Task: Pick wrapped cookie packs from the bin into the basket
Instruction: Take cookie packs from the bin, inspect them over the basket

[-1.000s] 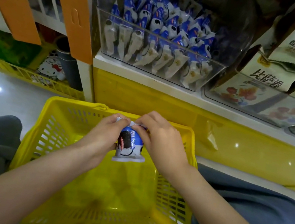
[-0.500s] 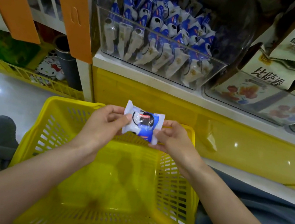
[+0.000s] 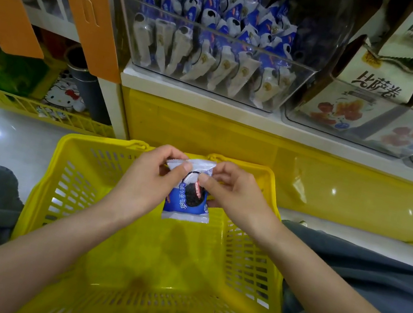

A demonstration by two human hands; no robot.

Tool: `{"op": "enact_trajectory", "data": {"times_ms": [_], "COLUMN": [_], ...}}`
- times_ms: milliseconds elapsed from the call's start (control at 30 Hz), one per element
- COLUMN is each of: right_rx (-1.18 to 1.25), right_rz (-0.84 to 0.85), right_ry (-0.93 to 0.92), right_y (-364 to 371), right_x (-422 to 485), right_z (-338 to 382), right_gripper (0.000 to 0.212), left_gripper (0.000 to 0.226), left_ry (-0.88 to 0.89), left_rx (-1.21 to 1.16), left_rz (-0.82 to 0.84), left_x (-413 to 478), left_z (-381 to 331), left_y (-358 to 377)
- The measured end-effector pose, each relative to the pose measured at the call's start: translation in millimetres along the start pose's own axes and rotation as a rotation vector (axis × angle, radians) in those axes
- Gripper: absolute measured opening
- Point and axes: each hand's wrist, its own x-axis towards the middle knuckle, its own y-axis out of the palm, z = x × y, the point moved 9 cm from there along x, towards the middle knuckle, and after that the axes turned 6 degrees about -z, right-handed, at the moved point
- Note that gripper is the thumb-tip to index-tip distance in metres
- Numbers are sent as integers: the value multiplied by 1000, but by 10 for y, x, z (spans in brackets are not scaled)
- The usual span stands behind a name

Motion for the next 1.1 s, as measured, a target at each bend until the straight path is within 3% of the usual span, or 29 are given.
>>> {"op": "enact_trajectory", "data": {"times_ms": [133, 467, 600, 767, 933, 1100], "right_rx": [-39, -567, -419, -233, -387, -499], "right_rz": [-30, -171, -299, -429, -251, -173], "right_ry": [-88, -547, -458, -412, -630, -695], "right_y": [-2, -49, -231, -428, -136, 4], "right_x": [5, -190, -143, -117, -235, -277], "right_z": [82, 507, 496, 495, 612, 609], "right_gripper": [18, 9, 7, 9, 5, 11], "left_gripper": [18, 18, 16, 23, 43, 17], "left_ry": [21, -117, -98, -275, -470, -359], "left_rx": [23, -134, -115, -165, -440, -394], "left_rz": [3, 63, -35, -60, 62, -28], "left_x": [5, -34, -8, 30, -21, -29], "left_z": [-18, 2, -3, 186, 216, 169], "left_y": [-25, 93, -2, -48, 92, -8]}}
